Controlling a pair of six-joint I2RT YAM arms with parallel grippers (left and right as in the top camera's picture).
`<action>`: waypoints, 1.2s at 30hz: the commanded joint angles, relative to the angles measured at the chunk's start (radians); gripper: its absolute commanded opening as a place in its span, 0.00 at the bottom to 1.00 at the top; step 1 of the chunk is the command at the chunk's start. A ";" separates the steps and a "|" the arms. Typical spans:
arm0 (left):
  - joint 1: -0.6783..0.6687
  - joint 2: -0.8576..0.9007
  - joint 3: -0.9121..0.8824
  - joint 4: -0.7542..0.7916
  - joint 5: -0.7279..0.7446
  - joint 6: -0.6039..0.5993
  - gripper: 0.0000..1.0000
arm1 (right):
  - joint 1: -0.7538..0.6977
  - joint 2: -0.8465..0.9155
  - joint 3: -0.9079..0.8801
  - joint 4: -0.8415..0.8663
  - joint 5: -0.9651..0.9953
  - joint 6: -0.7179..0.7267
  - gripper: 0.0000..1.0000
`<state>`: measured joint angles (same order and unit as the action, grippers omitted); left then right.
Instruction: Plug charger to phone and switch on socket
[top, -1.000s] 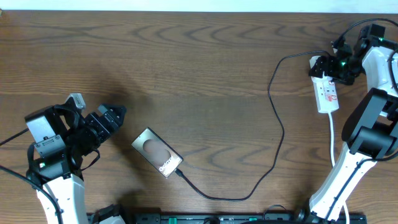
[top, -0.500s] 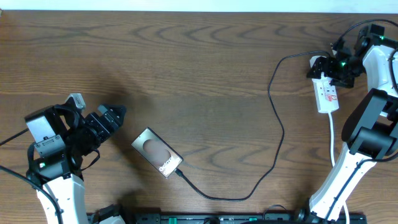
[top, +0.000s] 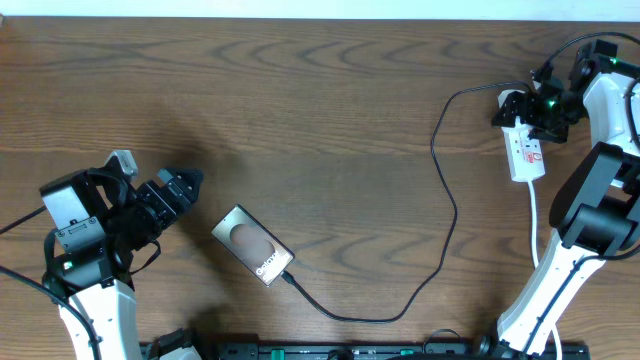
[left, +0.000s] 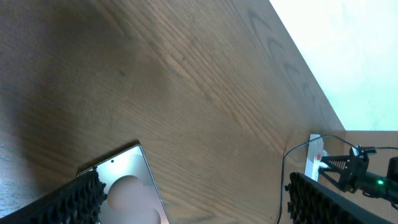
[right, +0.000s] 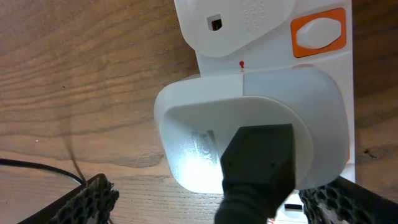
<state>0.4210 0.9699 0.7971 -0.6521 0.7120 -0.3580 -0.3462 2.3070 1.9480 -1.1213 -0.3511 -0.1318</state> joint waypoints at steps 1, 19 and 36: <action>0.000 0.001 0.009 -0.003 0.010 0.018 0.92 | 0.019 -0.039 0.003 0.021 -0.069 -0.015 0.93; 0.000 0.001 0.010 -0.017 0.009 0.037 0.92 | 0.013 -0.032 0.117 -0.038 0.031 -0.023 0.95; 0.000 0.001 0.009 -0.018 0.009 0.037 0.92 | 0.014 -0.031 -0.014 0.042 -0.027 -0.023 0.96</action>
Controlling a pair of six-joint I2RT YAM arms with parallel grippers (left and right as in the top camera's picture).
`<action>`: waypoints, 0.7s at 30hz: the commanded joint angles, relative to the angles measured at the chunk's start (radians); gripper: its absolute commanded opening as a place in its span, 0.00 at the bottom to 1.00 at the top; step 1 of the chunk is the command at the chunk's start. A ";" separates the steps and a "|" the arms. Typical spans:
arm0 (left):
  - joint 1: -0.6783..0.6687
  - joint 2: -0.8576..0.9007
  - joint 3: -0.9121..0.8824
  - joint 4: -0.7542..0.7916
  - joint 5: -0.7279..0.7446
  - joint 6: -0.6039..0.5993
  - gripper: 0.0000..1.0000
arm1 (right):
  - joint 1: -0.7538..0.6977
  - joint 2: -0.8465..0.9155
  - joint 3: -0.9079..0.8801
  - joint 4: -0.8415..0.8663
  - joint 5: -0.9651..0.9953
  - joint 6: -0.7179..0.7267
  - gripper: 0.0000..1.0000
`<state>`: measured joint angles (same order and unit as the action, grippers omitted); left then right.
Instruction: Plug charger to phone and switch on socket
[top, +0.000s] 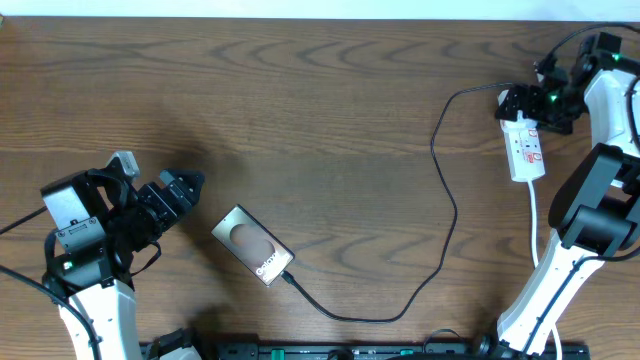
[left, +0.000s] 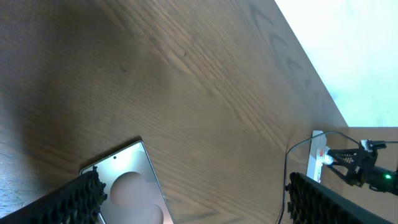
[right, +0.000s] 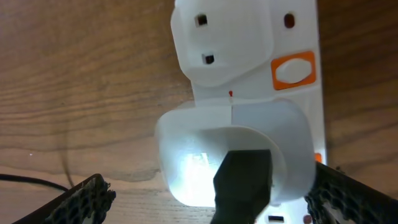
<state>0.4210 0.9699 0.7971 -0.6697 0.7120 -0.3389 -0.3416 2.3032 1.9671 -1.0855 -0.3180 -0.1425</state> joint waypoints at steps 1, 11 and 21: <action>0.000 0.001 0.009 0.000 0.009 0.018 0.92 | 0.010 -0.027 -0.046 0.011 -0.068 -0.012 0.96; 0.000 0.001 0.009 0.000 0.009 0.018 0.92 | 0.048 -0.027 -0.144 0.066 -0.116 0.016 0.94; 0.000 0.001 0.009 -0.001 0.010 0.018 0.92 | 0.069 -0.027 -0.155 0.055 -0.229 0.048 0.93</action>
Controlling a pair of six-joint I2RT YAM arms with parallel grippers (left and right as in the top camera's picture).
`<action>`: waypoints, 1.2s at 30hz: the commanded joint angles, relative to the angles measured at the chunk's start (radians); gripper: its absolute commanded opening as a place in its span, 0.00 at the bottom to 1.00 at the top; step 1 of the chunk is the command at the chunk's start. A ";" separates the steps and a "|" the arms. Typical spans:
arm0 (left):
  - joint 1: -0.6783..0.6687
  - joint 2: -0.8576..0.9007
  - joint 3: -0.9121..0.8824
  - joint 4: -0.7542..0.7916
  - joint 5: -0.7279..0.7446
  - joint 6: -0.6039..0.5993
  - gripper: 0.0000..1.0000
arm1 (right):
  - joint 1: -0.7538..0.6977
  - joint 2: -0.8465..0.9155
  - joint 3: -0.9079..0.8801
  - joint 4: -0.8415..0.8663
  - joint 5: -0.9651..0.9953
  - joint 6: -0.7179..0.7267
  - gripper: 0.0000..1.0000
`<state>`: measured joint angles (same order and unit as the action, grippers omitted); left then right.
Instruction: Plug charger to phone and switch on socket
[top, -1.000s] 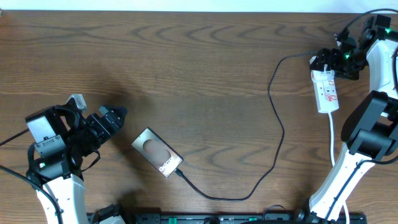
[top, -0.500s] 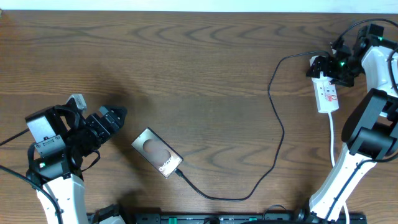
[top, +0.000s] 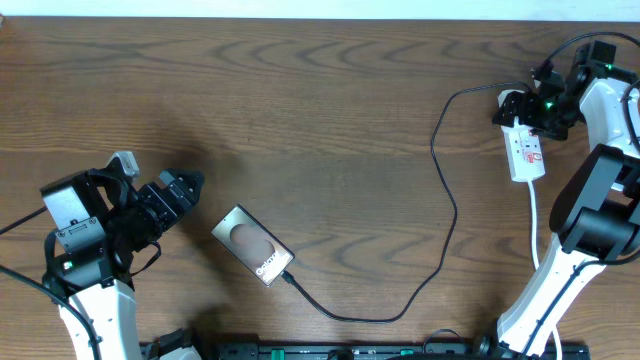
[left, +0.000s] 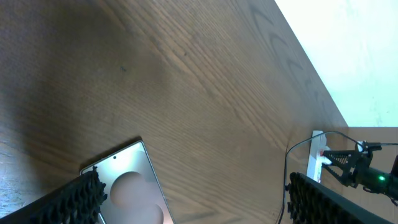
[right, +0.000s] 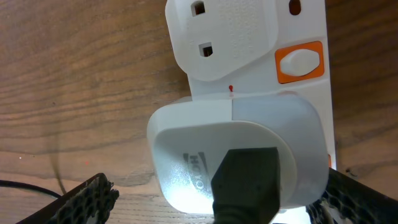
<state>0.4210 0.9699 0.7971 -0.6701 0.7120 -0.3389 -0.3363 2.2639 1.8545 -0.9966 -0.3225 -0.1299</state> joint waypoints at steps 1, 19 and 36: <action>0.000 0.001 0.009 0.000 0.010 0.018 0.92 | 0.064 0.013 -0.043 -0.040 -0.232 0.037 0.93; 0.000 0.001 0.009 -0.003 0.009 0.018 0.92 | 0.026 -0.017 -0.004 -0.063 -0.060 0.092 0.98; 0.000 0.002 0.009 -0.003 0.009 0.017 0.92 | -0.018 -0.444 0.144 -0.222 0.227 0.440 0.99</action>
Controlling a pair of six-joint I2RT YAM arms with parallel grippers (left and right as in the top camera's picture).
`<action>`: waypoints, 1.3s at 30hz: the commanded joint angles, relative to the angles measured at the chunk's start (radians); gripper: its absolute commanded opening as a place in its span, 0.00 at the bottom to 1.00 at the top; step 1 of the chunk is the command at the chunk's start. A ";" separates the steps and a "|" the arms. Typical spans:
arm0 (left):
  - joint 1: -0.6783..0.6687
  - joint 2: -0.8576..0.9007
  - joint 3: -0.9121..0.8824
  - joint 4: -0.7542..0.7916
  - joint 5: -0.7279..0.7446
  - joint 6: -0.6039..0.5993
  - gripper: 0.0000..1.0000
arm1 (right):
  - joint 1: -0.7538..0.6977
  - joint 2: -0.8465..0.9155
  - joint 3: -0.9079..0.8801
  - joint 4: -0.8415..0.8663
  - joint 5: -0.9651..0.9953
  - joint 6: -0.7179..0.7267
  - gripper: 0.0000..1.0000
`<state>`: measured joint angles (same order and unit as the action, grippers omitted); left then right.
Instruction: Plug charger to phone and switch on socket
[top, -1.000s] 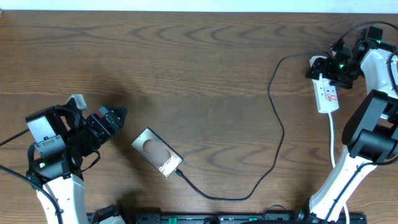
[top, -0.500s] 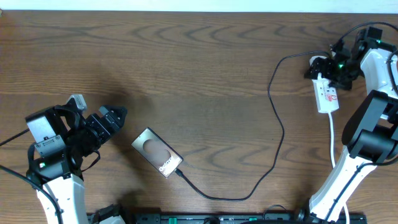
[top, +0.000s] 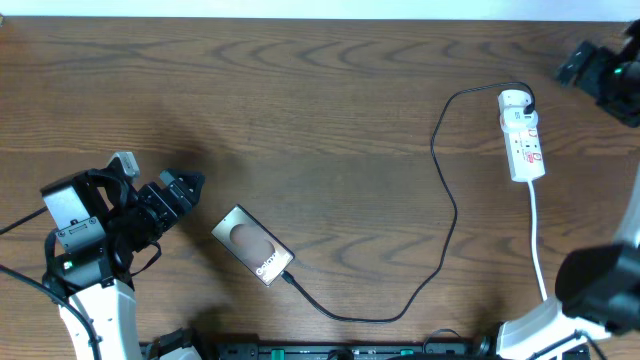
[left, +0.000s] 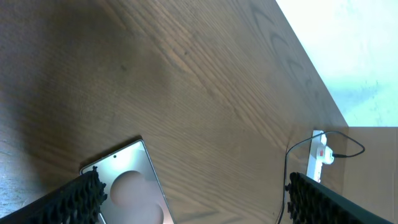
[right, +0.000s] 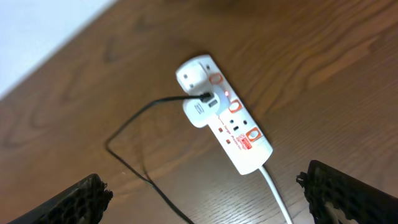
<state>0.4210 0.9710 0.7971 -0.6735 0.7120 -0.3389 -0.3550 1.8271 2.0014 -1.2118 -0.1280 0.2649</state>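
Observation:
A silver phone (top: 253, 246) lies face down on the table, and its upper part (left: 127, 186) shows in the left wrist view. A black cable (top: 445, 215) runs from its lower end to a white charger (top: 512, 100) plugged into a white power strip (top: 524, 145). In the right wrist view the strip (right: 227, 121) carries several orange switches and the charger (right: 198, 111). My left gripper (top: 185, 185) is open, left of the phone, its fingers (left: 74, 199) empty. My right gripper (top: 585, 68) is open, high up and to the right of the strip, holding nothing (right: 214, 196).
The strip's white lead (top: 537, 235) runs down toward the right arm's base (top: 590, 290). The table's far edge (top: 300, 18) meets a pale wall. A dark rail (top: 330, 350) lies along the front edge.
My right gripper was close over the charger on the strip. Now it is far above and to the right, and the whole strip is in view. Left arm and phone are unchanged.
My right gripper stayed just over the charger and the neighbouring orange switch through all three earlier moments, shifting slightly. It now stands well clear of the strip. The cable stayed plugged into phone and strip. My left gripper stayed open beside the phone.

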 joint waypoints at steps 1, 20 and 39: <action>0.000 0.001 0.009 0.000 0.009 0.017 0.92 | 0.000 -0.013 -0.003 -0.006 0.032 0.045 0.99; -0.126 0.005 0.009 0.000 -0.025 0.027 0.92 | 0.000 -0.014 -0.003 -0.007 0.032 0.045 0.99; -0.731 -0.501 -0.386 0.496 -1.086 0.085 0.92 | 0.000 -0.014 -0.003 -0.008 0.032 0.045 0.99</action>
<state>-0.3473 0.5583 0.5323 -0.2802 -0.3294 -0.2714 -0.3550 1.8088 2.0014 -1.2163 -0.1028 0.3012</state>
